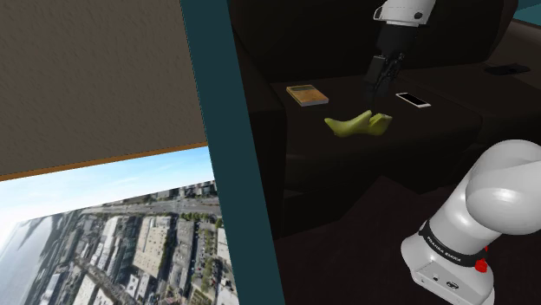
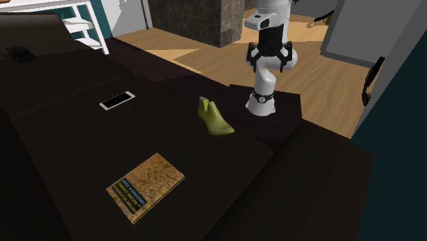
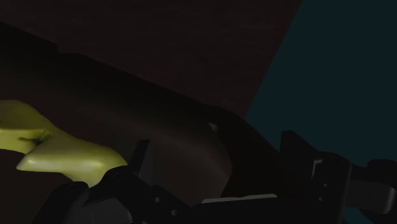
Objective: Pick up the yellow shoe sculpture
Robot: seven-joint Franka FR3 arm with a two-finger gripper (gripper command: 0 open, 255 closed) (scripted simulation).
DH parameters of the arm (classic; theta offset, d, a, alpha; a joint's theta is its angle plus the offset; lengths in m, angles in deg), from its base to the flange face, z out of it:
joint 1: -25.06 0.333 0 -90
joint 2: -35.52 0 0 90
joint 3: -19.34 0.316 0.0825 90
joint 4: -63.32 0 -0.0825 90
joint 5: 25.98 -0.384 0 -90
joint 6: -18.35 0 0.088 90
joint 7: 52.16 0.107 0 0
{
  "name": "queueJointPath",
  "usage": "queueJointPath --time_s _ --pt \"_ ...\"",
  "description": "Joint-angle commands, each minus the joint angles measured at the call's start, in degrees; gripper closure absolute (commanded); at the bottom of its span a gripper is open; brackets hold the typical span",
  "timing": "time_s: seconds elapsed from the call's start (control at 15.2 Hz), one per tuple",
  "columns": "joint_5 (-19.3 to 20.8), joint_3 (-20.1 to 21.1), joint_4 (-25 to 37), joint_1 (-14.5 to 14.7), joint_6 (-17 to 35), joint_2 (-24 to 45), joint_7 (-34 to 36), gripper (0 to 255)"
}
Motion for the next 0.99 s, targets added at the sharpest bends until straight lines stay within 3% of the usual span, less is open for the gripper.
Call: queueJointPath --time_s 0.0,0.92 --pt "0.00 0.00 0.00 0.00 0.00 0.00 0.00 0" --pt "21.12 -7.49 7.20 -2.02 4.68 25.19 -23.08 0"
